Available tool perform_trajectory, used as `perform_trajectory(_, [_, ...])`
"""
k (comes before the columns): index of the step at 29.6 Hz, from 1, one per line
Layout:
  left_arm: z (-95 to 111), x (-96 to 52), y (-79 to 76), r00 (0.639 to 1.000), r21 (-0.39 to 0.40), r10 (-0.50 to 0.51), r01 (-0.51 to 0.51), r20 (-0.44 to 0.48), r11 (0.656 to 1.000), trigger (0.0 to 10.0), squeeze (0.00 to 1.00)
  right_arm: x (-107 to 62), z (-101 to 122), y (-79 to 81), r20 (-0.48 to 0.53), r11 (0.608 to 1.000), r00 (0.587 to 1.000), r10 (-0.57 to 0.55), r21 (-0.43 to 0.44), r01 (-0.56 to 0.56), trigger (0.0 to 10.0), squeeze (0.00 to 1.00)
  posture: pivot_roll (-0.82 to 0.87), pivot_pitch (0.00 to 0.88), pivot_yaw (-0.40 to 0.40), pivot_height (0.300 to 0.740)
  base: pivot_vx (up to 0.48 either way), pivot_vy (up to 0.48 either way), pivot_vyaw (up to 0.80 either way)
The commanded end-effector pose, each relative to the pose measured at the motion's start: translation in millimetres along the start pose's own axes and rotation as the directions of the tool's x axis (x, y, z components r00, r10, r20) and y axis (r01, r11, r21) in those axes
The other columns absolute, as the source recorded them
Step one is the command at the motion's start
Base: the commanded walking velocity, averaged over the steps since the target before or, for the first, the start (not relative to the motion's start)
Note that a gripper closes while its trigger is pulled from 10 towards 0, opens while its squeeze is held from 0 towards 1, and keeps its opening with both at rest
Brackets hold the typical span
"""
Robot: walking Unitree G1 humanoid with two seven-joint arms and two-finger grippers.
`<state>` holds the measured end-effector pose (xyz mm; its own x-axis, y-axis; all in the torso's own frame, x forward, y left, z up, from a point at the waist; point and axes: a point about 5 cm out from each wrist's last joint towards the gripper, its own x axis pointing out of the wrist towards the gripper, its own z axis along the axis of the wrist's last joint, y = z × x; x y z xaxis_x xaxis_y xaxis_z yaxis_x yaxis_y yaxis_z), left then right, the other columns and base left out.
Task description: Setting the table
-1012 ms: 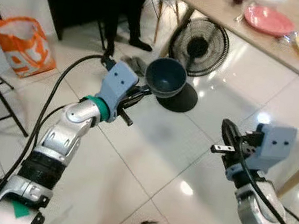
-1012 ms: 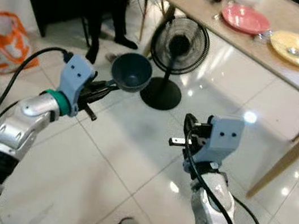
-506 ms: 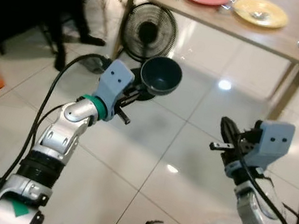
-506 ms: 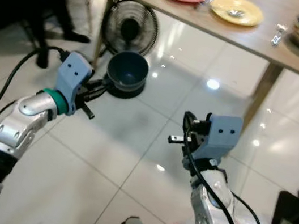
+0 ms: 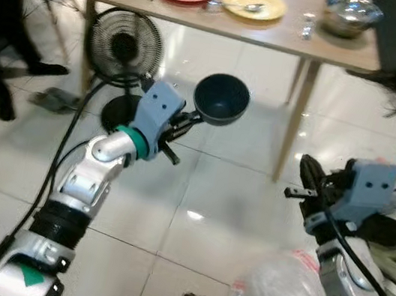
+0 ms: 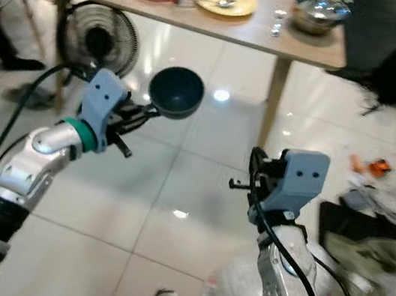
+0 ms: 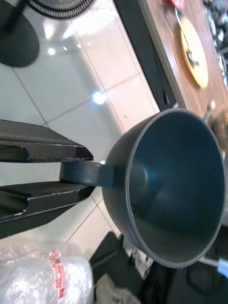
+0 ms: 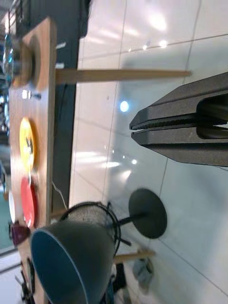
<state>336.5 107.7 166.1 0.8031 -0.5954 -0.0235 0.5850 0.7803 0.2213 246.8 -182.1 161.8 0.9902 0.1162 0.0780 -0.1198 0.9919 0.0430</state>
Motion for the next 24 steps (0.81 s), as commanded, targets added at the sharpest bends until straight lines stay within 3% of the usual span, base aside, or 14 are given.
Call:
perform_trajectory(1, [-4.5,-0.7,-0.6,1.000,-0.007,0.003,-0.004,-0.015,1.000,10.0,0.00,-0.8,-2.7,0.4,-0.012,1.000,1.000,0.002,0.010,-0.001,10.0,0.00,-0.06,0.006,0.086,0.740,0.000,0.000,-0.80])
perform_trajectory(10, [-3.8,0.1,1.1,1.000,0.002,0.024,-0.024,-0.004,1.000,10.0,0.00,0.7,-2.0,1.0,-0.004,1.000,1.000,0.004,-0.001,-0.004,10.0,0.00,-0.05,0.000,0.085,0.740,0.000,0.000,-0.71])
perform_trajectory(12, [-3.4,0.2,1.4,1.000,0.004,0.029,-0.029,0.000,1.000,10.0,0.04,1.0,-1.6,1.4,-0.001,1.000,1.000,0.005,-0.005,-0.005,10.0,0.00,-0.05,0.000,0.085,0.740,0.000,0.000,0.00])
perform_trajectory(13, [-3.3,1.2,1.5,0.999,0.001,0.037,-0.037,0.004,0.999,10.0,0.11,1.3,-1.0,2.2,0.004,1.000,1.000,0.007,-0.007,-0.007,10.0,0.00,-0.05,0.000,0.085,0.740,0.266,0.000,0.00])
perform_trajectory(17, [-2.6,2.5,-0.5,1.000,0.011,0.025,-0.025,0.006,1.000,10.0,0.07,1.2,-0.9,2.1,0.006,1.000,1.000,0.006,-0.004,-0.006,10.0,0.00,-0.05,0.000,0.083,0.740,0.360,0.000,0.00])
perform_trajectory(18, [-2.6,2.8,-1.4,1.000,0.011,0.021,-0.021,0.006,1.000,10.0,0.00,1.2,-0.7,2.0,0.007,1.000,1.000,0.006,-0.003,-0.006,10.0,0.00,-0.06,0.000,0.083,0.740,0.480,0.000,0.00])
perform_trajectory(24, [-2.5,4.0,-2.1,1.000,0.006,0.024,-0.024,0.007,1.000,10.0,0.00,1.1,-0.5,1.1,0.006,1.000,1.000,0.005,-0.004,-0.005,10.0,0.00,-0.06,0.000,0.082,0.740,0.480,0.000,0.00])
